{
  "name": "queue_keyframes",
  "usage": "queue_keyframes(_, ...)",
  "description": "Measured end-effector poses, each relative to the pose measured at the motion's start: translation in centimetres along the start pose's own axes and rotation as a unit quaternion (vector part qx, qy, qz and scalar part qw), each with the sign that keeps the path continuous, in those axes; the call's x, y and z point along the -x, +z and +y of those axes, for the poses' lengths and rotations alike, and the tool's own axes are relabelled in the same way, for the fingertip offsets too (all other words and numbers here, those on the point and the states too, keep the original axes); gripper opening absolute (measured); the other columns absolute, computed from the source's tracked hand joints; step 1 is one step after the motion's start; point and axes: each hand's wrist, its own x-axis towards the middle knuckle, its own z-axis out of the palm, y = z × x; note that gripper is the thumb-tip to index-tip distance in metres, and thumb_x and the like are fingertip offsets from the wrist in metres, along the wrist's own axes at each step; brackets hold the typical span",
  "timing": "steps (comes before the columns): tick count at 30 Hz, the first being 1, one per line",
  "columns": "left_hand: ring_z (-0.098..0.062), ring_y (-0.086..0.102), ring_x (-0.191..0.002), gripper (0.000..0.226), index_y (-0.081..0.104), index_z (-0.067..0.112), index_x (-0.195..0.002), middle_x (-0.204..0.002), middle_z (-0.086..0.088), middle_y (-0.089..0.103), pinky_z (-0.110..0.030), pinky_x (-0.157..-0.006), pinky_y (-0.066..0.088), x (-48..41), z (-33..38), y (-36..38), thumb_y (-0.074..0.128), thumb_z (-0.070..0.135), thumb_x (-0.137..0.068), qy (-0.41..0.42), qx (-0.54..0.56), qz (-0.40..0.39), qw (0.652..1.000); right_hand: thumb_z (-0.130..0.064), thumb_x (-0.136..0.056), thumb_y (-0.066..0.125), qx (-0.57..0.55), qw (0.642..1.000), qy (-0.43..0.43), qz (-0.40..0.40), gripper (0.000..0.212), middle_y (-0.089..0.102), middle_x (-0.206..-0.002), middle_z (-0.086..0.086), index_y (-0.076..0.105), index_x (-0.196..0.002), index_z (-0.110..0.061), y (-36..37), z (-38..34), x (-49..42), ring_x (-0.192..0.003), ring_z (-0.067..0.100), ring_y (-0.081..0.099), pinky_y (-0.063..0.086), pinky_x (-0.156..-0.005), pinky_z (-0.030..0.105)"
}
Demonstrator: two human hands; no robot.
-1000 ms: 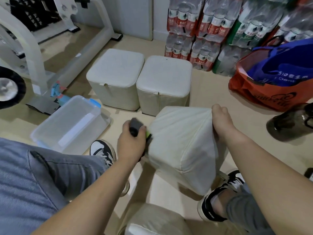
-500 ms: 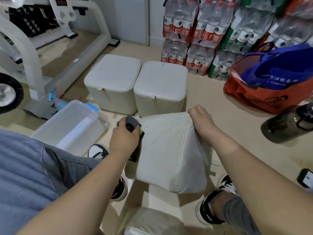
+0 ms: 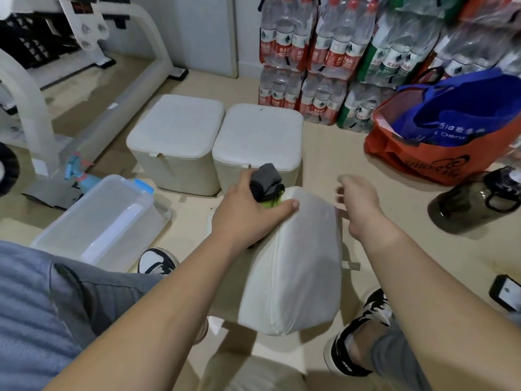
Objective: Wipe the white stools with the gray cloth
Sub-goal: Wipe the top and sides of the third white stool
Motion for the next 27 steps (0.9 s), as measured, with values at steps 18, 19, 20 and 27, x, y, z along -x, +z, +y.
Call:
queue_keyframes(18, 0.004, 0.069, -0.094, 0.041, 0.062, 0.046, -0.107, -0.097, 0.027, 0.073, -0.032, -0.088, 0.057, 7.1, -1.8, -0.1, 0.083, 0.058, -0.073, -0.032, 0.233, 0.074, 0.969, -0.087, -0.054, 0.082, 0.005, 0.986, 0.086, -0.141, 0.091, 0.081, -0.114, 0.009, 0.079, -0.118, -0.022, 2.0, 2.2, -2.4, -0.102, 0.032, 0.079, 0.057, -0.103, 0.048)
queue_keyframes(19, 0.005, 0.069, -0.093, 0.044, 0.061, 0.047, -0.108, -0.098, 0.028, 0.072, -0.03, -0.086, 0.056, 8.0, -1.9, 0.7, 0.081, 0.061, -0.071, -0.029, 0.231, 0.076, 0.97, -0.084, -0.056, 0.083, 0.019, 0.989, 0.062, -0.134, 0.086, 0.081, -0.112, 0.008, 0.079, -0.115, -0.021, 1.8, 1.3, -2.2, -0.101, 0.031, 0.079, 0.058, -0.102, 0.047)
queue_keyframes(20, 0.006, 0.067, -0.092, 0.046, 0.059, 0.048, -0.108, -0.099, 0.029, 0.071, -0.029, -0.084, 0.056, 8.8, -2.2, 1.6, 0.078, 0.064, -0.07, -0.032, 0.229, 0.078, 0.97, -0.079, -0.06, 0.083, 0.035, 0.99, 0.035, -0.132, 0.08, 0.081, -0.11, 0.008, 0.078, -0.113, -0.02, 1.8, 0.5, -1.7, -0.101, 0.031, 0.079, 0.059, -0.098, 0.045)
queue_keyframes(27, 0.006, 0.067, -0.096, 0.037, 0.062, 0.051, -0.107, -0.101, 0.029, 0.071, -0.027, -0.086, 0.054, 10.4, -5.5, 4.8, 0.076, 0.062, -0.075, -0.046, 0.248, 0.02, 0.967, -0.049, -0.075, 0.077, 0.101, 0.988, -0.059, -0.104, 0.025, 0.068, -0.099, 0.002, 0.06, -0.079, -0.03, 3.4, 0.4, 0.8, -0.091, 0.02, 0.063, 0.047, -0.074, 0.033)
